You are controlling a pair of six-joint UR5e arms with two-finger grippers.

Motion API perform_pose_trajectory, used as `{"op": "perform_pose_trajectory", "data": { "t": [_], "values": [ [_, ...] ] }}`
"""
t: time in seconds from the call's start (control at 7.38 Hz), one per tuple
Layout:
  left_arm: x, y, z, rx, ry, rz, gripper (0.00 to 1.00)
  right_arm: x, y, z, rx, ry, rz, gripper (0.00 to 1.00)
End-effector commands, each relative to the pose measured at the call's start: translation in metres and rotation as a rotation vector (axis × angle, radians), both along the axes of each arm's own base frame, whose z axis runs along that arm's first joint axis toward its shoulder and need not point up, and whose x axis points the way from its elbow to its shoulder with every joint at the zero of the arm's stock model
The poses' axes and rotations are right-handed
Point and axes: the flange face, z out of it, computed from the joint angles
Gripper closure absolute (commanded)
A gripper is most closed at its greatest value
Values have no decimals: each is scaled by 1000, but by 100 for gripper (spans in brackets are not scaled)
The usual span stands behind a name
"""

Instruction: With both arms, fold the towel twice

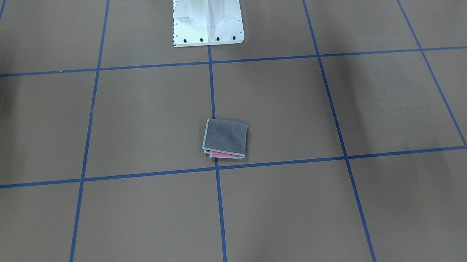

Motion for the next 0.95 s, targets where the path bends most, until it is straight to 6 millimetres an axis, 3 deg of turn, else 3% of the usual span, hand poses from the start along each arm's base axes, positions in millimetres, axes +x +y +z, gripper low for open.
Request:
{"op": "perform_pose_trajectory", "data": {
  "t": [0.0,0.27,0.54,0.81],
  "values": [
    [0,-4,5,-9,-12,-1,0,-3,-3,-5,9,1,-5,0],
    [0,-5,-4,-17,-6,-2,0,-3,-6,-8,15,-1,-4,0],
    [-2,-18,-31,-43,-10,-7,0,-4,-14,-12,24,1,-5,0],
    [-2,-15,-35,-43,-10,-5,0,-4,-14,-9,18,2,-5,0]
  ]
}}
